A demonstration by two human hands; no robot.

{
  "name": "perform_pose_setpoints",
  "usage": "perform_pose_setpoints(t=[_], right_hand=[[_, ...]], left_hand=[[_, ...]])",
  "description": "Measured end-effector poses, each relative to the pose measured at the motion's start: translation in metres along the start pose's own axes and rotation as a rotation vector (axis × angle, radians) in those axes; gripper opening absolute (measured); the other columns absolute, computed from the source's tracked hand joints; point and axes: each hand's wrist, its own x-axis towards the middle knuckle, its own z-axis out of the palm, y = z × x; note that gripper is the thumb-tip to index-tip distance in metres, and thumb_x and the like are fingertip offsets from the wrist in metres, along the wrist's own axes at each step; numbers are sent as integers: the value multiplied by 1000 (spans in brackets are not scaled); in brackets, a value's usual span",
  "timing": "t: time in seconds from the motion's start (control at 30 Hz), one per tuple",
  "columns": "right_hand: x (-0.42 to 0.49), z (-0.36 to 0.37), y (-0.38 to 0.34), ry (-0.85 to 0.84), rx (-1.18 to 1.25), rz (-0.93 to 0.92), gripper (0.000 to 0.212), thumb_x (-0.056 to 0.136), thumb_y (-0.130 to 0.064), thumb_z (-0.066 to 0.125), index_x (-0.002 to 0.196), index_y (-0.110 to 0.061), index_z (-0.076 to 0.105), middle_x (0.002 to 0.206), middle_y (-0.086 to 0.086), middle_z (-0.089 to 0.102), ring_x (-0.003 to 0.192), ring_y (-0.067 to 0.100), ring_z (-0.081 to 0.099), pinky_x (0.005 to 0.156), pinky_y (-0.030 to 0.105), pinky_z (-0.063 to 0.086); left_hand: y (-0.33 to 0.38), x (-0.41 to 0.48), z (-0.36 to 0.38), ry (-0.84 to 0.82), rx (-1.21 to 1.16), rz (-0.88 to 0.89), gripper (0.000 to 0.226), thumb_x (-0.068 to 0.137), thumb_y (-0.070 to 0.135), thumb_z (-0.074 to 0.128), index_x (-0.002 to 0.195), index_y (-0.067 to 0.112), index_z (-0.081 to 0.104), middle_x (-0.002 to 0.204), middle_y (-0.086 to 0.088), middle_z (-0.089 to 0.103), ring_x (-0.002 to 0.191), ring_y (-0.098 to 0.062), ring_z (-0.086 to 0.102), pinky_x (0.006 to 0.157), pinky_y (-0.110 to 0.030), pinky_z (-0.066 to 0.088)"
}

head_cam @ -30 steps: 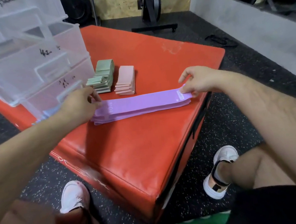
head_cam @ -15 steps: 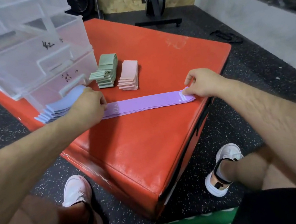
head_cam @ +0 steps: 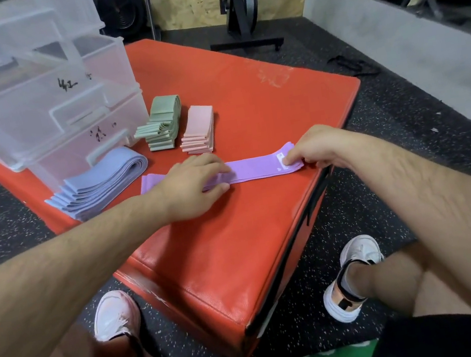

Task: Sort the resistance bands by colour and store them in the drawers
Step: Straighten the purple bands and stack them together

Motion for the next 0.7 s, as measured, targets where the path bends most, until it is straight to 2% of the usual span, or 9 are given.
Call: perform_pose_setpoints(t=[0.1, 0.17, 0.23, 0.37, 0.47, 0.6, 0.63, 0.7], right_hand=[[3, -2, 1, -5, 46, -27, 32, 80, -17, 80, 109, -4, 71, 111, 10, 71, 89, 17, 64, 70, 30, 54], [2, -9, 0, -13, 100, -34, 30, 81, -14, 80, 108, -3, 72, 110, 11, 72, 86, 17, 64, 72, 30, 57], [-1, -25, -1, -12, 155, -45, 27, 80, -13, 81, 104, -4, 74, 105, 10, 73, 83, 16, 63, 75, 30, 59], [-13, -62, 7, -38, 246, -84, 26, 77, -13, 83, 101, -7, 75, 95, 7, 76, 76, 14, 64, 63, 25, 53], [-22, -68, 8, -92, 269, -104, 23, 79, -13, 82, 99, -7, 74, 90, 6, 75, 76, 15, 64, 61, 24, 50], [-28, -52, -15, -134, 277, -162, 16, 79, -13, 82, 93, -10, 74, 91, 6, 77, 78, 14, 67, 63, 24, 51], [-28, -45, -24, -146, 272, -177, 17, 79, -12, 82, 93, -10, 73, 91, 7, 77, 76, 13, 67, 62, 24, 52], [-29, -30, -42, -171, 256, -207, 23, 78, -13, 83, 97, -9, 70, 92, 9, 76, 74, 13, 69, 61, 23, 52]], left_hand=[[2, 7, 2, -11, 18, 0, 41, 89, 55, 47, 121, 35, 61, 123, 14, 54, 117, -16, 50, 94, -44, 43], [4, 11, 5, 1, 31, 5, 31, 93, 46, 55, 121, 34, 62, 124, 13, 55, 118, -16, 50, 92, -39, 41], [7, 15, 8, 2, 33, 22, 32, 94, 44, 56, 124, 34, 61, 127, 15, 54, 121, -14, 48, 92, -38, 40], [23, 31, 16, -58, 61, 84, 39, 95, 46, 54, 132, 32, 58, 137, 15, 50, 126, -14, 44, 98, -42, 41], [34, 44, 14, -80, 54, 84, 39, 95, 49, 49, 126, 29, 61, 130, 13, 55, 118, -17, 47, 99, -44, 42], [29, 43, 8, -115, 46, 76, 53, 88, 61, 35, 120, 31, 64, 123, 12, 60, 109, -19, 54, 95, -45, 46], [27, 40, 7, -106, 34, 85, 53, 88, 61, 36, 119, 30, 65, 122, 10, 61, 108, -20, 56, 94, -44, 47], [22, 30, 1, -59, 19, 98, 38, 90, 49, 50, 112, 25, 70, 113, 3, 64, 102, -22, 60, 89, -40, 49]])
